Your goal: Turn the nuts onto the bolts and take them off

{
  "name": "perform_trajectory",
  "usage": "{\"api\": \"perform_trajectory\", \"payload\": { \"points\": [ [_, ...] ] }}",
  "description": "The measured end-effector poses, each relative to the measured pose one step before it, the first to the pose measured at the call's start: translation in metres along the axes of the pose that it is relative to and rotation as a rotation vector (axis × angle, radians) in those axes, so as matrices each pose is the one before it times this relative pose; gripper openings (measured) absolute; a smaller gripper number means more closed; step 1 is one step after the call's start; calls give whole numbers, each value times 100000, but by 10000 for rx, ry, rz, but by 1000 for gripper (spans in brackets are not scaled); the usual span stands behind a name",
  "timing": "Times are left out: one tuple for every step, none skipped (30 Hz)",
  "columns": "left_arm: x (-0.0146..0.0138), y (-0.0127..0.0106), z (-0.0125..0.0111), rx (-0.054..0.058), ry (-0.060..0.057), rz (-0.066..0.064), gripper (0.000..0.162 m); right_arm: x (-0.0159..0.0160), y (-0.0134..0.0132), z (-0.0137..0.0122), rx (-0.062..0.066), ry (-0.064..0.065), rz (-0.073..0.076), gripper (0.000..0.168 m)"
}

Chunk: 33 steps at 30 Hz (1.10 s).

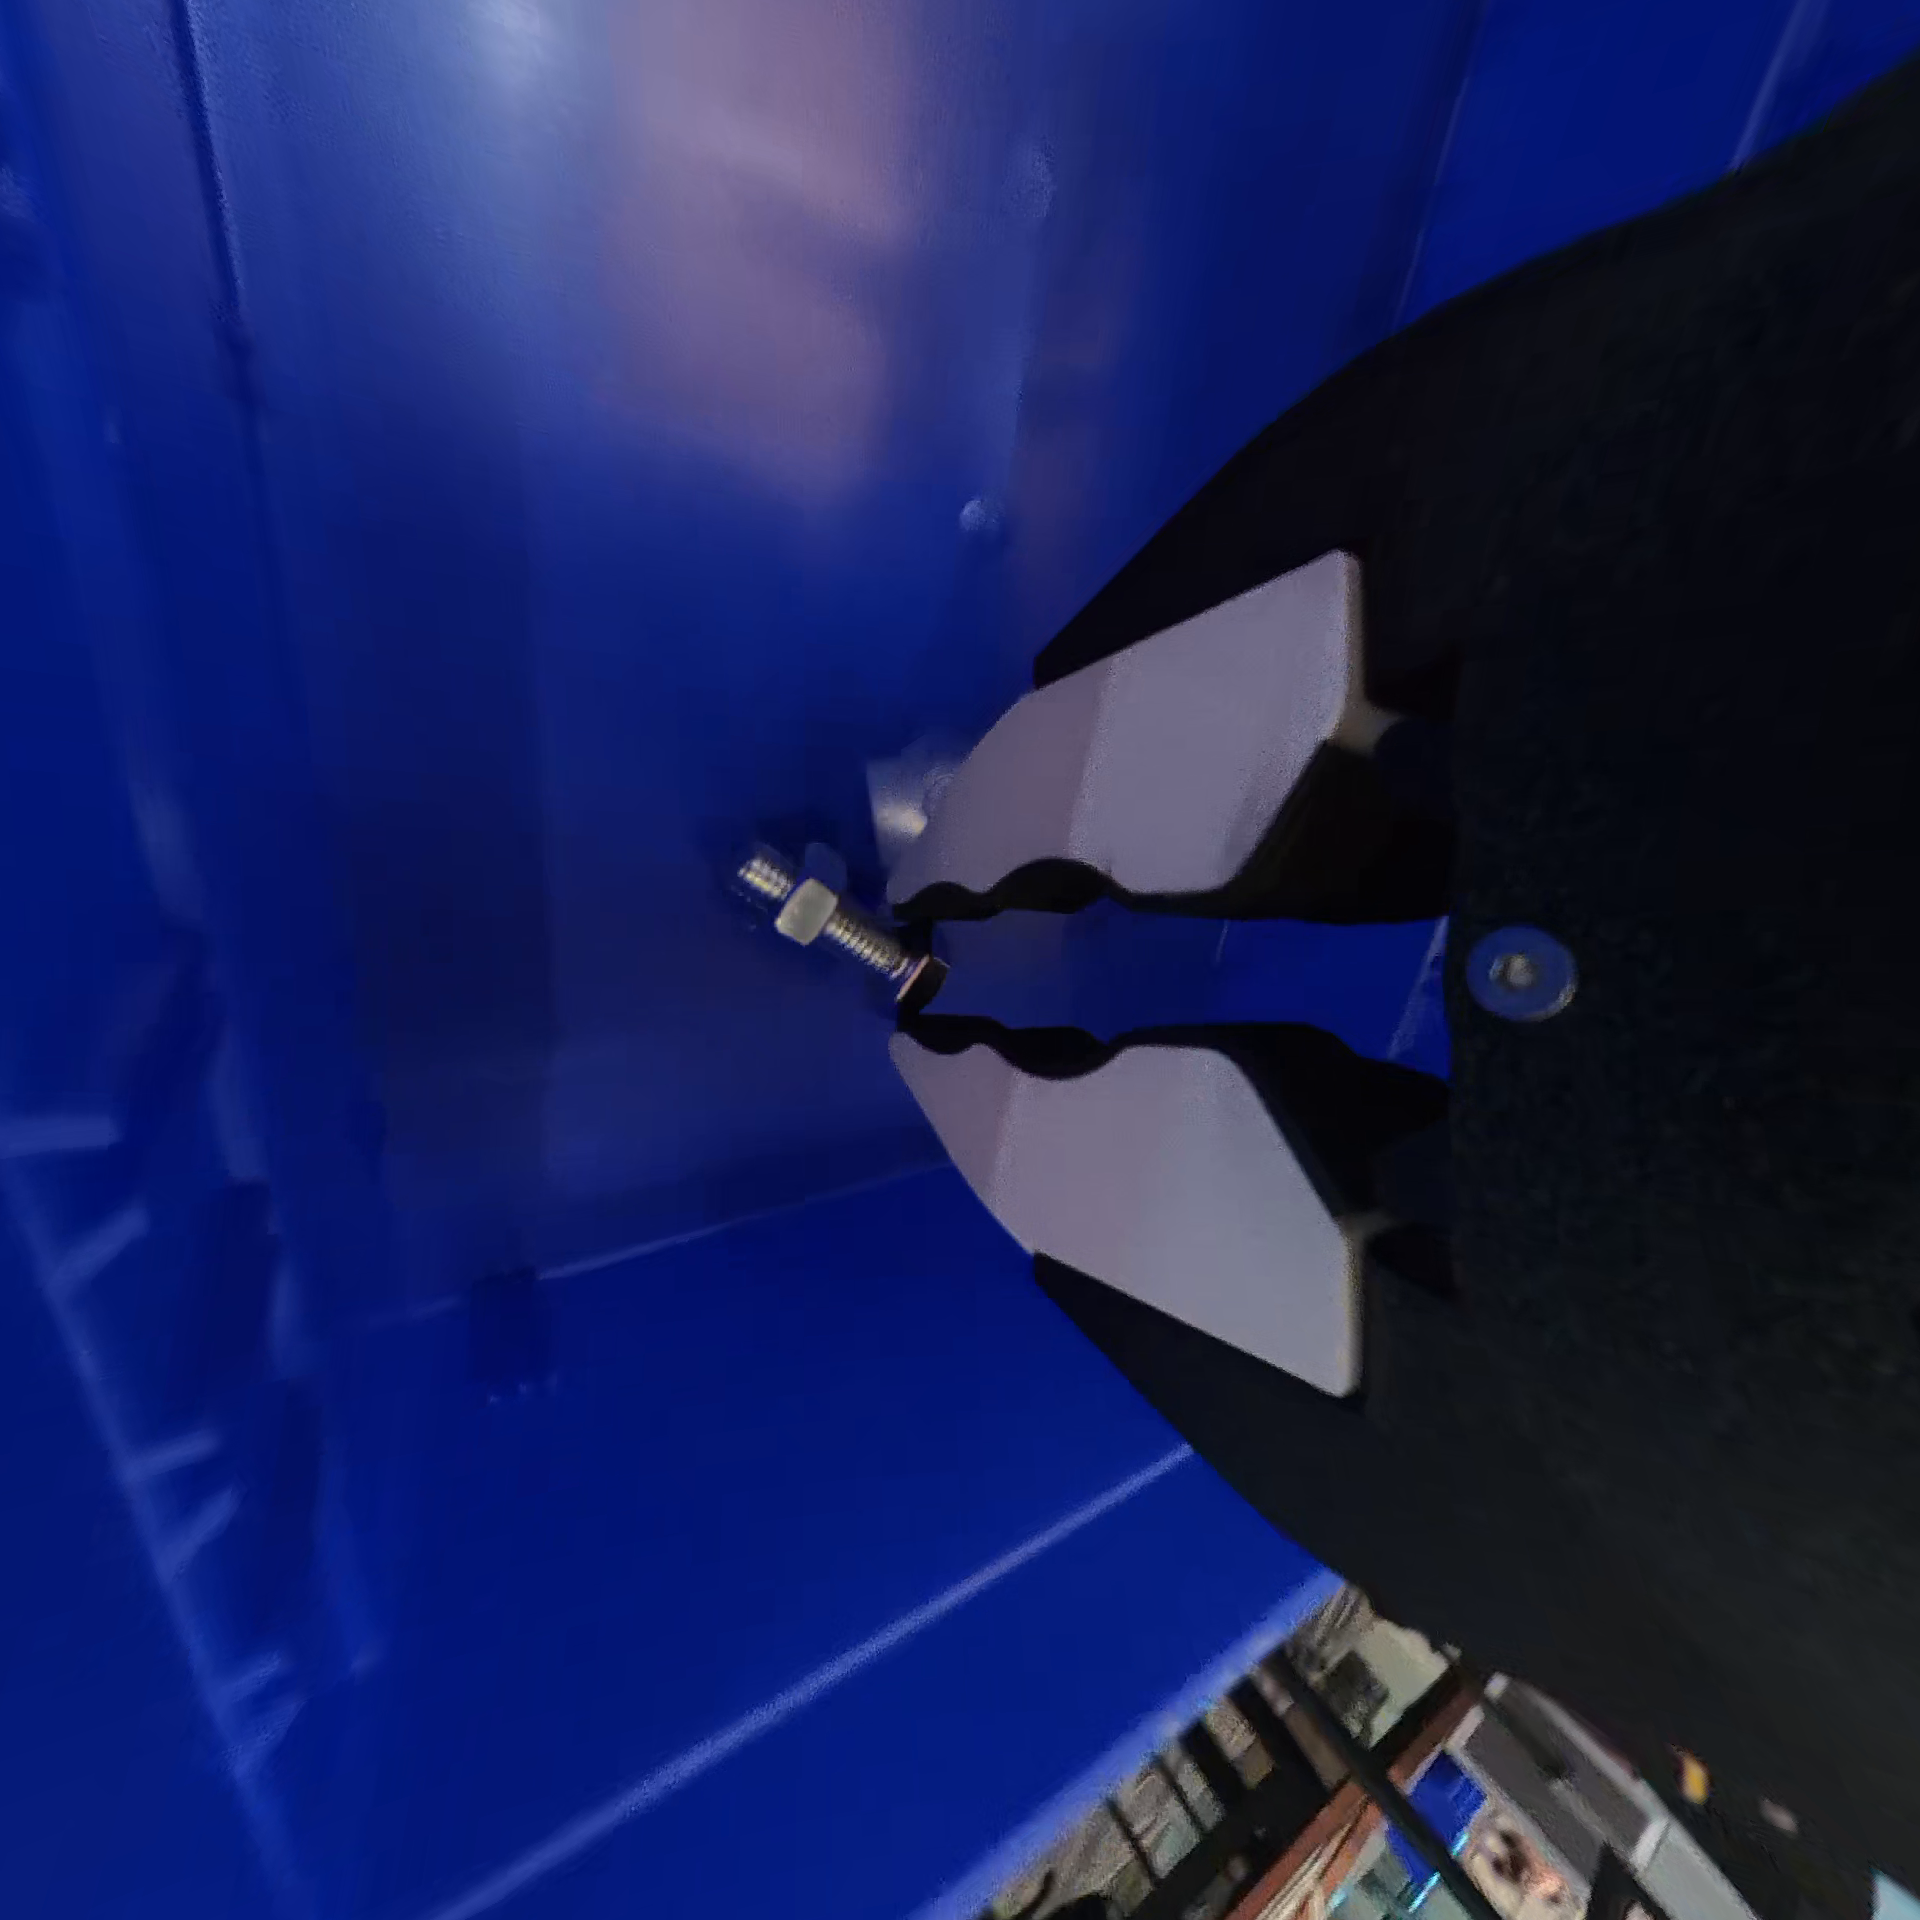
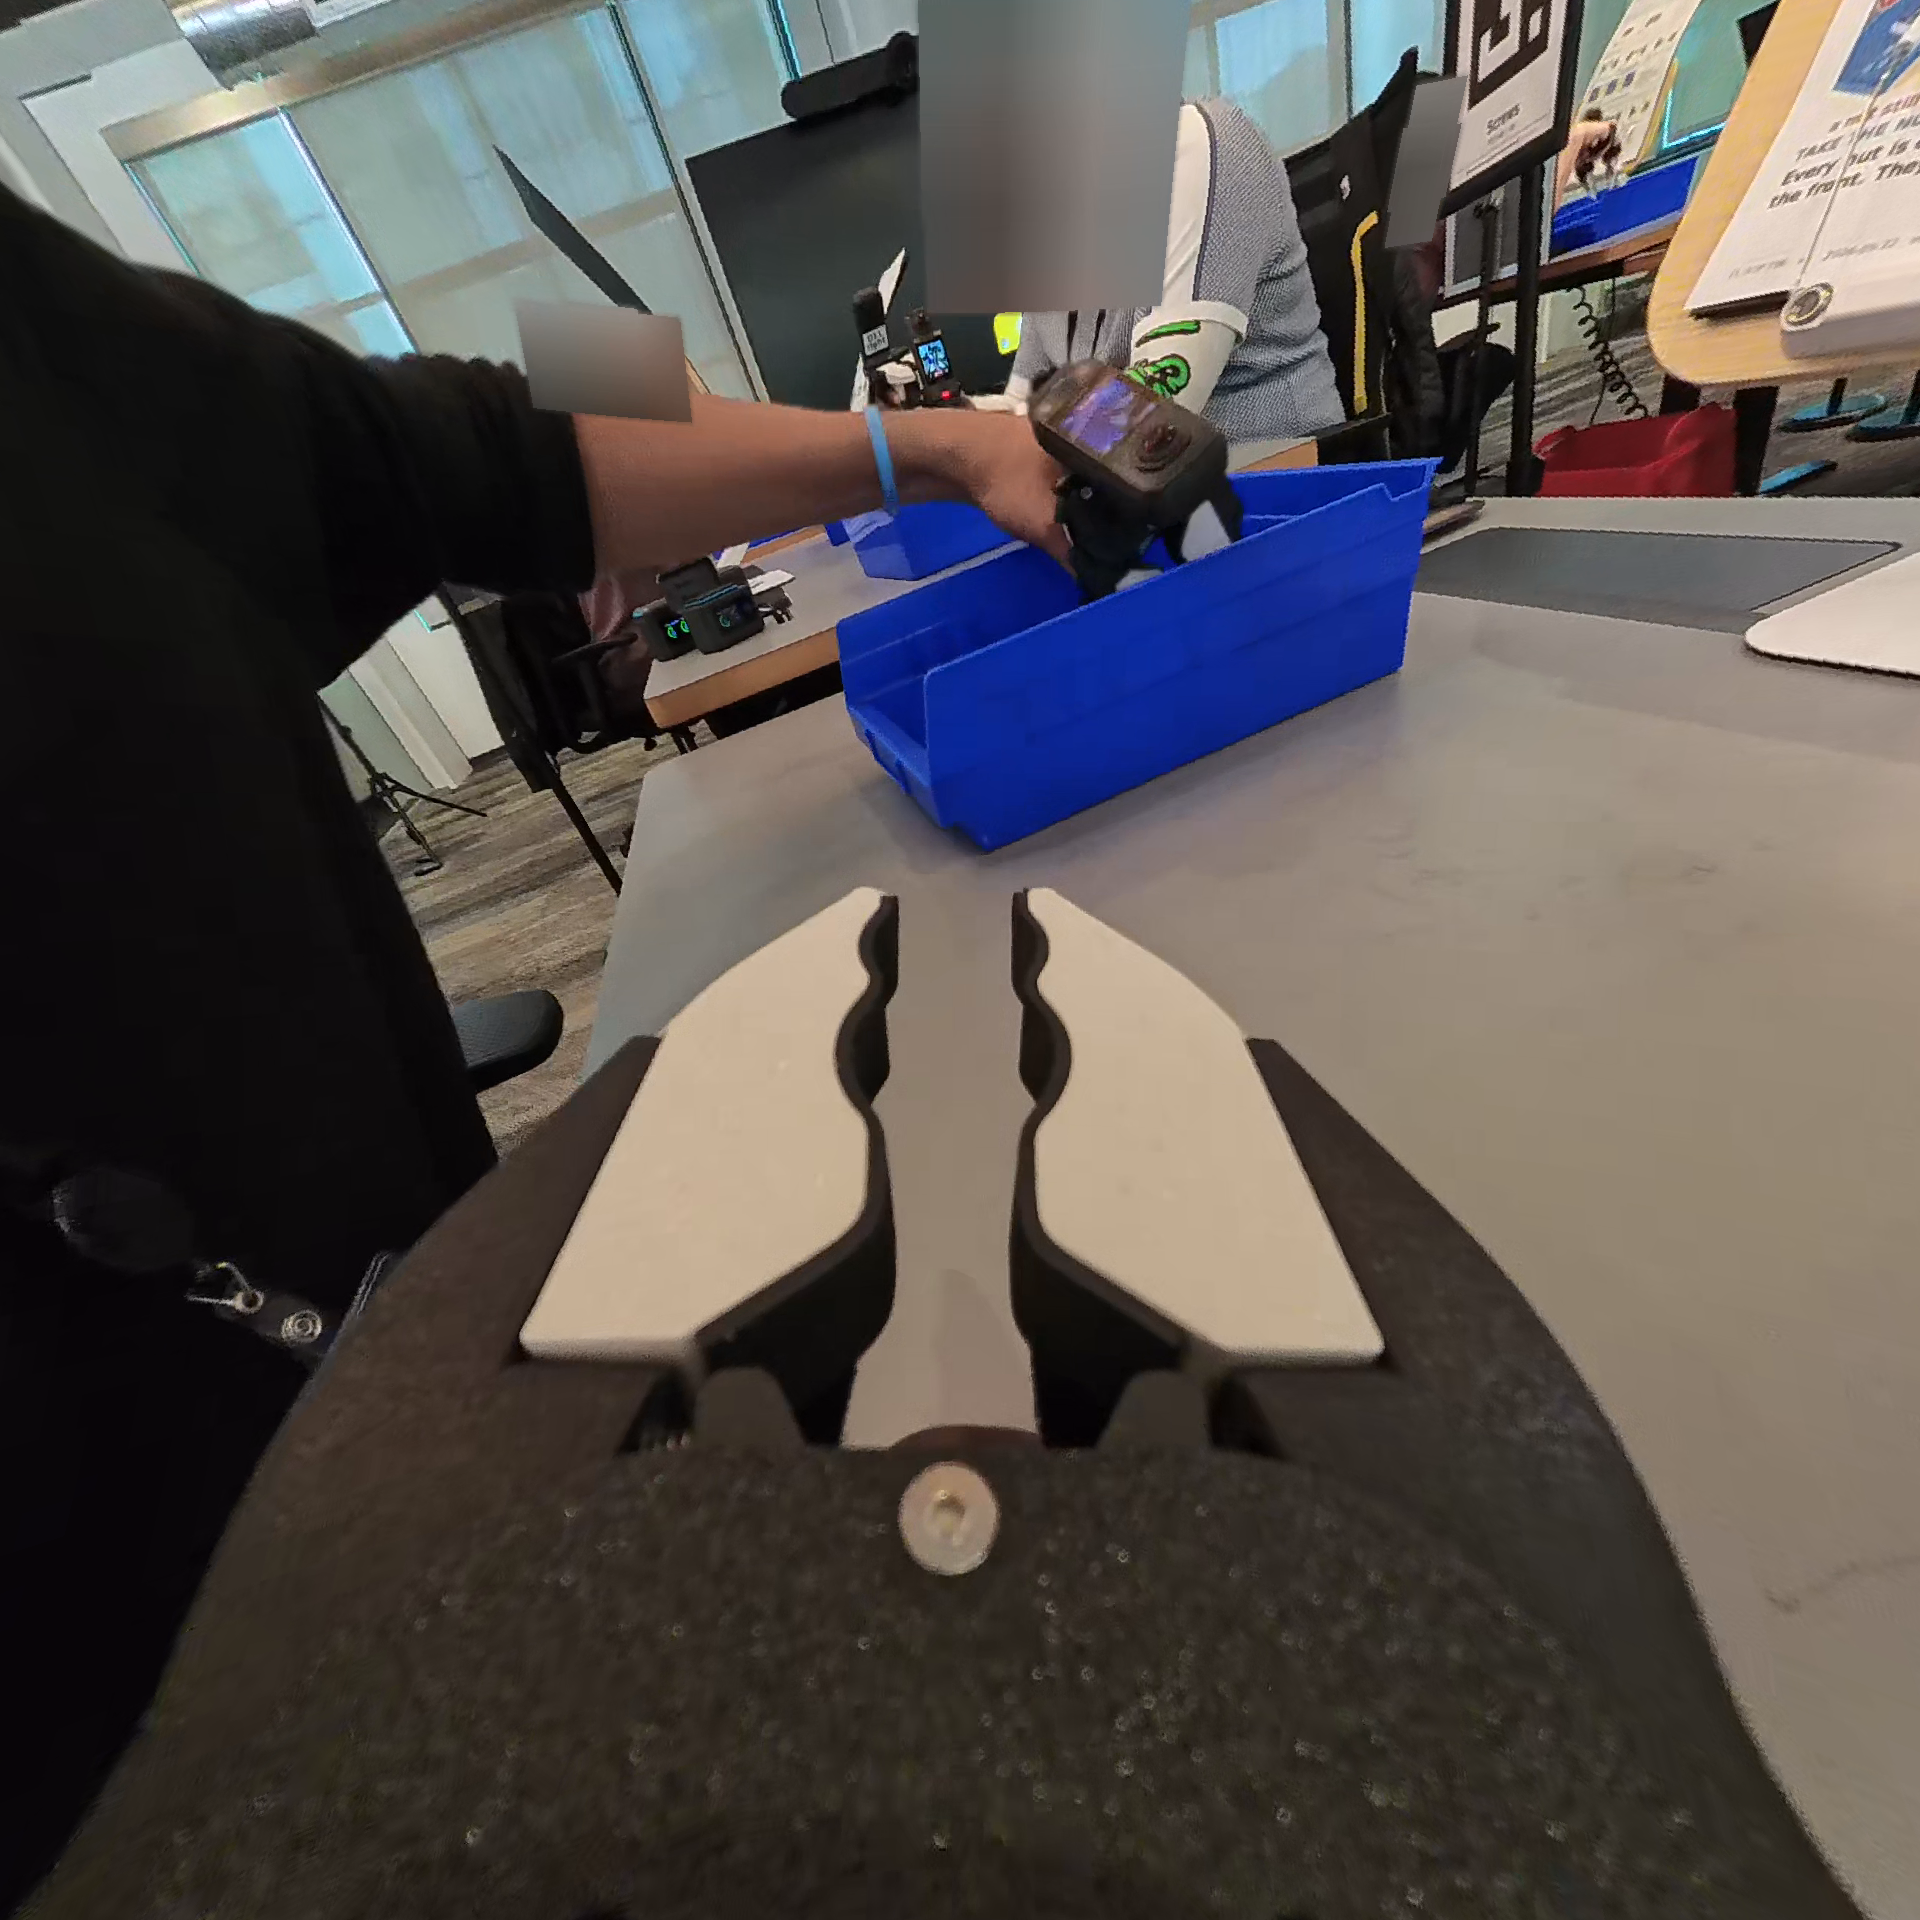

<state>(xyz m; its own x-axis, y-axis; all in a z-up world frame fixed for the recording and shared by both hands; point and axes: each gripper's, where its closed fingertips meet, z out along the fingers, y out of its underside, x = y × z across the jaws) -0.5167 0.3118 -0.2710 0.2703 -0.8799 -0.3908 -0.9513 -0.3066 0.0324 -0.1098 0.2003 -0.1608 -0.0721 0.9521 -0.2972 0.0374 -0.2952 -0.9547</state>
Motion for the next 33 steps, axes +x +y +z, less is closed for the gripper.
{"api": "perform_trajectory", "payload": {
  "points": [
    [-136,210,-552,84,-208,-432,16,32,-48,-65,46,-21,58,20],
    [-222,118,-766,217,-219,-577,16,42,-68,-60,44,-30,78,20],
    [-182,-133,-1006,427,-149,-745,17,32,-79,-44,29,-58,76,20],
    [-106,-418,-1226,588,-78,-845,17,42,-43,-4,-11,-64,65,20],
    [-95,-627,-1367,659,-105,-890,16,120,-31,50,-43,-40,26,21],
    [117,-794,-1434,682,-28,-849,13,233,-78,130,-64,2,-18,20],
    [381,-923,-1440,707,55,-718,7,283,-153,252,-91,2,-29,20],
    [575,-1007,-1227,657,48,-676,7,287,-242,404,-99,-27,-2,20],
    [762,-1052,-1016,627,39,-550,7,216,-409,551,-63,-107,67,21],
    [913,-875,-695,493,20,-390,7,128,-517,717,-17,-197,96,22],
    [863,-446,-349,191,-85,-171,7,153,-414,852,-98,-241,84,23],
    [696,97,-44,-141,-229,67,7,365,-110,918,-296,-158,67,22],
    [582,283,168,-212,-281,250,7,467,107,868,-430,-78,121,22],
    [499,106,254,-12,-285,218,7,153,-14,760,-297,-204,122,23],
    [578,196,377,-55,-78,-7,7,-134,-179,653,-87,-298,99,23],
    [366,369,401,-188,-99,-140,7,-122,-156,552,-8,-202,76,22],
    [114,126,290,17,-212,-175,7,72,-69,478,1,1,33,22],
    [235,-179,112,250,-49,-352,7,162,7,468,-29,116,31,21],
    [-41,-154,-8,222,-193,-469,7,67,36,445,-37,77,27,21],
    [-72,-276,-170,254,-208,-428,7,-68,-79,401,35,31,-19,21],
    [16,-636,-395,418,-202,-443,7,-5,-190,337,103,90,-64,21],
    [105,-895,-541,431,-224,-391,6,22,-224,286,91,111,-64,22],
    [95,-1018,-643,380,-326,-234,7,1,-309,237,85,84,-46,22],
    [426,-1201,-702,410,-212,-123,6,60,-470,157,155,124,-34,23],
    [698,-1460,-692,515,-148,-142,6,197,-656,80,254,211,-53,24],
    [1022,-1524,-595,511,-53,-136,6,237,-703,24,276,223,-50,26],
    [1338,-1368,-377,408,30,-143,6,222,-752,-30,299,200,3,28],
    [1609,-1175,-115,335,100,-137,6,214,-750,-87,321,171,33,30],
    [1735,-951,130,270,103,-93,6,156,-682,-132,295,122,32,33],
    [1824,-658,342,171,149,-76,6,112,-549,-172,233,81,-6,34],
    [1738,-447,493,103,137,-23,6,207,-312,-214,92,124,-78,34],
    [1621,-231,578,54,145,58,6,329,-154,-276,5,190,-141,34],
    [1423,-134,579,49,129,23,6,242,-121,-302,10,100,-168,34]
  ]
}}
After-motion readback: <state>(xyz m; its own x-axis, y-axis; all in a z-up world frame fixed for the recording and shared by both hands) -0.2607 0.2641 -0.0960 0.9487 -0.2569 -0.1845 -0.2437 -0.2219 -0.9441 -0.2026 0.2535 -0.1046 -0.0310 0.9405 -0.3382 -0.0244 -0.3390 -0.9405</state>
